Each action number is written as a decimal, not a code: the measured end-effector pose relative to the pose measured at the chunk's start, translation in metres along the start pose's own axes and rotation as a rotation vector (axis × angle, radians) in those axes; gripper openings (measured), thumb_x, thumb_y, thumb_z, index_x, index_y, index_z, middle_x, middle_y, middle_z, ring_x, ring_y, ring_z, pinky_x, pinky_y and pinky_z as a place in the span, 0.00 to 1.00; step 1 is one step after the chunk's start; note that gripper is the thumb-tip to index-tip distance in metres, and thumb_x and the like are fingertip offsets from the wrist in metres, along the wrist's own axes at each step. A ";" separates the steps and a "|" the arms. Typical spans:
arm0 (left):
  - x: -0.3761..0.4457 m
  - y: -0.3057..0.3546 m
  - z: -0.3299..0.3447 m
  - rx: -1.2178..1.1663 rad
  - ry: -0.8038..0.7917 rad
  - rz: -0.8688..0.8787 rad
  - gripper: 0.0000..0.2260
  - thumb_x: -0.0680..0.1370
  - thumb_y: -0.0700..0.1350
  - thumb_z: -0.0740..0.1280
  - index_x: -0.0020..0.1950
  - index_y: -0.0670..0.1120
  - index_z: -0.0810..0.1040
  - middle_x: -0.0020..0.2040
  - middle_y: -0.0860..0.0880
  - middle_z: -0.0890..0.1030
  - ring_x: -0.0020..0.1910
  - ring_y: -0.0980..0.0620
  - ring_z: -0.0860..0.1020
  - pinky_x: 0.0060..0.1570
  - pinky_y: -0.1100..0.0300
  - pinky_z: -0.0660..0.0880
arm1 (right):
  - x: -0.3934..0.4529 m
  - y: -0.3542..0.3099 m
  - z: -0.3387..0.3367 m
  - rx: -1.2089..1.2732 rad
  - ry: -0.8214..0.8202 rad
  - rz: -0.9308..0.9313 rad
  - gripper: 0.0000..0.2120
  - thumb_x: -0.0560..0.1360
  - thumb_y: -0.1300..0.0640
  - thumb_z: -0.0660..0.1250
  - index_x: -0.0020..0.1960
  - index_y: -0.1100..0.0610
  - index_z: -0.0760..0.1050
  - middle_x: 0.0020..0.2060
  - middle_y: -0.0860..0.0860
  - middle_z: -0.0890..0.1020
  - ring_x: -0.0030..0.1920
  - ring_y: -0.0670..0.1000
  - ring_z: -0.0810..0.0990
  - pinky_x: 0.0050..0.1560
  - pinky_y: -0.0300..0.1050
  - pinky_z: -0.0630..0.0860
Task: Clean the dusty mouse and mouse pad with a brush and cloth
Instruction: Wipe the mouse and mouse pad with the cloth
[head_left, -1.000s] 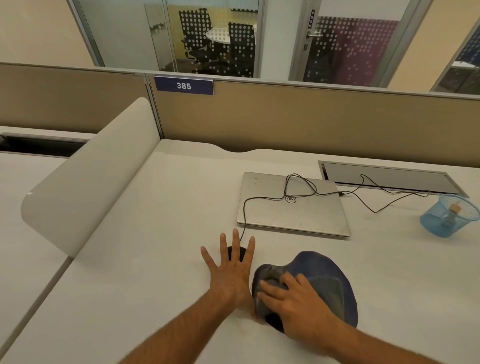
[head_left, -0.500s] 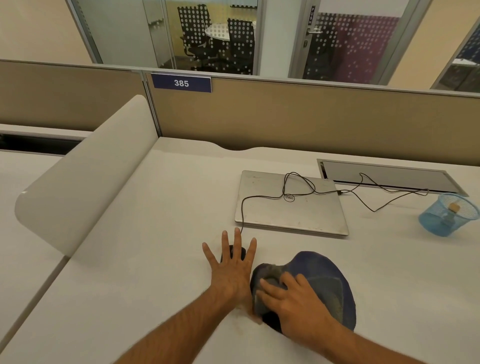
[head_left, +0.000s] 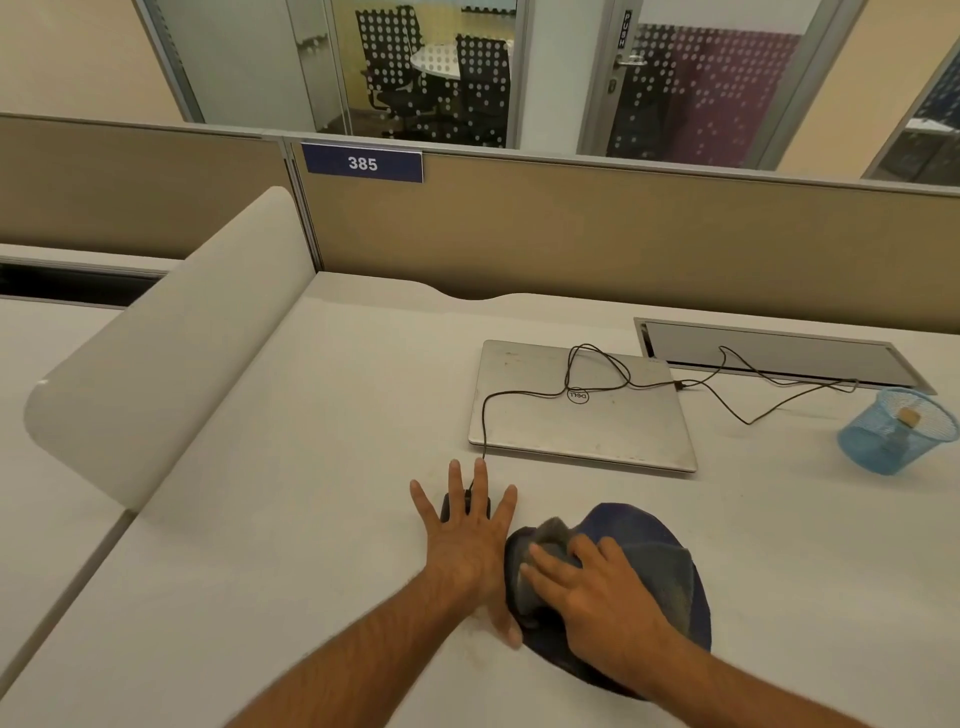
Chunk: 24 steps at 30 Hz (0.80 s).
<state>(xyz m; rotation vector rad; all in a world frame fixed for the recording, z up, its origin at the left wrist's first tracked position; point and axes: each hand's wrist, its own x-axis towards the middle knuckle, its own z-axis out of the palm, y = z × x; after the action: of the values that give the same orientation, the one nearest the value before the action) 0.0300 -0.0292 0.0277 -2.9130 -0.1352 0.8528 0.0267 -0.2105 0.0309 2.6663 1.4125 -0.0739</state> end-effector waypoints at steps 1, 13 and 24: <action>0.001 0.000 0.001 0.004 0.007 -0.004 0.65 0.63 0.68 0.77 0.77 0.54 0.28 0.72 0.39 0.21 0.68 0.32 0.21 0.55 0.20 0.28 | -0.009 -0.006 0.007 -0.012 -0.016 -0.059 0.30 0.60 0.46 0.76 0.62 0.46 0.78 0.61 0.45 0.81 0.49 0.54 0.80 0.42 0.52 0.78; -0.010 0.002 -0.001 0.017 0.065 0.032 0.69 0.57 0.73 0.76 0.78 0.53 0.31 0.75 0.40 0.25 0.69 0.32 0.22 0.57 0.20 0.28 | 0.028 0.028 -0.007 0.446 0.050 0.288 0.17 0.77 0.53 0.58 0.61 0.34 0.71 0.57 0.44 0.78 0.53 0.51 0.72 0.55 0.47 0.69; -0.022 0.007 0.003 -0.086 0.146 0.256 0.53 0.61 0.70 0.76 0.79 0.56 0.55 0.78 0.53 0.63 0.79 0.40 0.37 0.63 0.23 0.31 | 0.003 0.053 0.013 0.155 0.112 0.280 0.22 0.75 0.59 0.59 0.65 0.41 0.71 0.64 0.38 0.74 0.55 0.52 0.68 0.51 0.48 0.61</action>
<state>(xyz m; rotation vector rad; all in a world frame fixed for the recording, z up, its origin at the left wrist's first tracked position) 0.0099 -0.0380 0.0364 -3.1057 0.2235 0.6761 0.0721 -0.2394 0.0227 3.0120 1.0854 -0.0084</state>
